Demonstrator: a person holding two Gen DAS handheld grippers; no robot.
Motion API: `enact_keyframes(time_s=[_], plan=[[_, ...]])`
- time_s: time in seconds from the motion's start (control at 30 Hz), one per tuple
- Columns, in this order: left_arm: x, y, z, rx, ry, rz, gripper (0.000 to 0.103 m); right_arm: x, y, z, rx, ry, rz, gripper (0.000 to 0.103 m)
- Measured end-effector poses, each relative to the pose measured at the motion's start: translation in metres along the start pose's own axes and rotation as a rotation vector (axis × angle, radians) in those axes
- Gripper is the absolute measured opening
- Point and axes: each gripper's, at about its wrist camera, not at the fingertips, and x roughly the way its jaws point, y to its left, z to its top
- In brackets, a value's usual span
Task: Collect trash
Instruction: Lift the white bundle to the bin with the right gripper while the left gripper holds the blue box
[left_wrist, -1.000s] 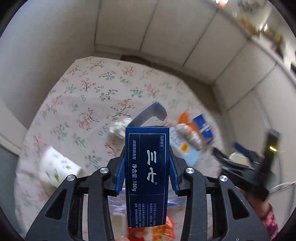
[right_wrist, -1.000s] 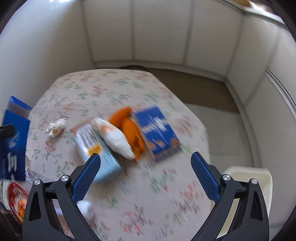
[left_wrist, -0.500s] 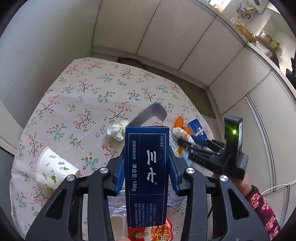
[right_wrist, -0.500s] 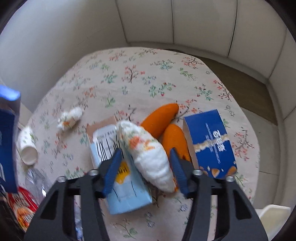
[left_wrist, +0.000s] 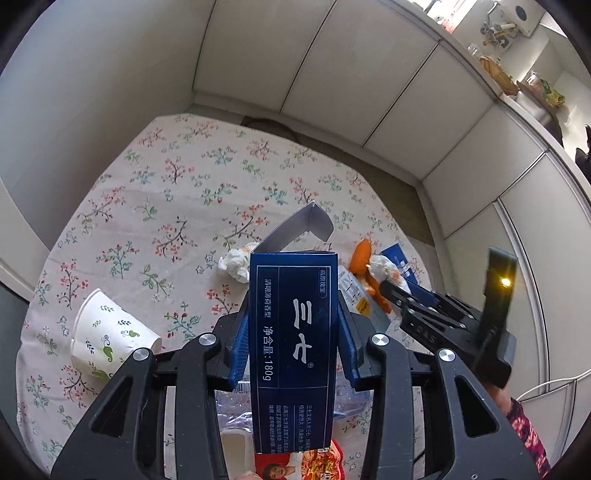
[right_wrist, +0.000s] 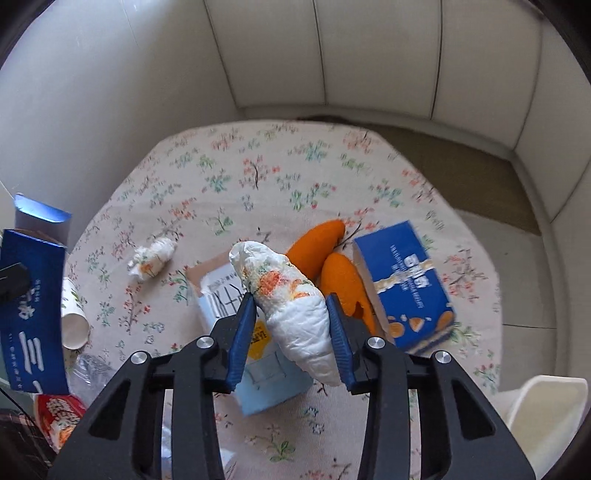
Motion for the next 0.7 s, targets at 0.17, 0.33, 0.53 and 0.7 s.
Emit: enact_keyframes(time_s=[0.17,0.33,0.53,0.7], plan=[[-0.012,-0.006,0.0,-0.002,-0.036,-0.012,0.038,-0.034,0.001,-0.001,0.024,-0.066,-0.049,0.039],[-0.018,-0.012,-0.002,0.0,-0.063,-0.019,0.038,-0.061,-0.005,-0.005,0.05,-0.121,-0.106,0.039],[-0.022,-0.028,-0.006,0.025,-0.082,-0.032,0.038,-0.097,-0.019,-0.016,0.07,-0.192,-0.206,0.039],[-0.022,-0.046,-0.011,0.058,-0.093,-0.047,0.038,-0.124,-0.039,-0.03,0.092,-0.228,-0.263,0.039]])
